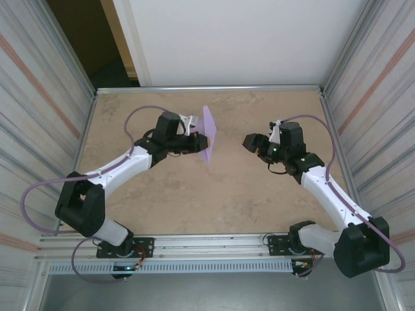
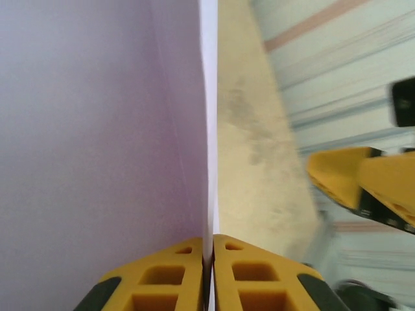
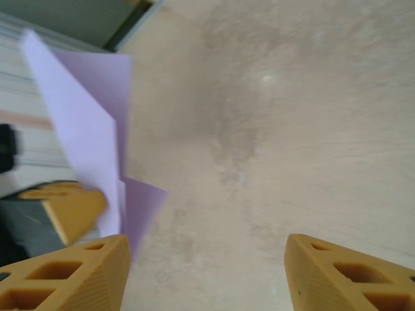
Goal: Fold a paper plane with a square sheet of paper (pick it up from the middle)
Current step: Turn over the paper at the center of the table.
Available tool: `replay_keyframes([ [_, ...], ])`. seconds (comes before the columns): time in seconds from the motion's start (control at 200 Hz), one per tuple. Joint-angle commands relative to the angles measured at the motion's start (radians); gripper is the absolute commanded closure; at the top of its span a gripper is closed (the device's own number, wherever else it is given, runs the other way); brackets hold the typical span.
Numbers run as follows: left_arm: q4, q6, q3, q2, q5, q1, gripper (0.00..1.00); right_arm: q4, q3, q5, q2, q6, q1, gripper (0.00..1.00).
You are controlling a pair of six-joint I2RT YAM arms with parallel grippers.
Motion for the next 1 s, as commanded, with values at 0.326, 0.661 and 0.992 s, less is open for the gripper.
replay_keyframes([
  [0.326,-0.809,0.362,0.484,0.372,-1.145,-0.213,0.89,-0.248,0.020,0.283,-0.080,-0.067,-0.020,0.35],
  [0.661,-0.866,0.358,0.598,0.647,-1.286,-0.264,0.89,-0.266,-0.027,0.286,-0.109,-0.034,-0.060,0.35],
  [0.992,-0.866,0.306,0.641,0.752,-1.188,-0.282,0.83,-0.254,-0.039,0.264,-0.075,-0.013,-0.065,0.35],
])
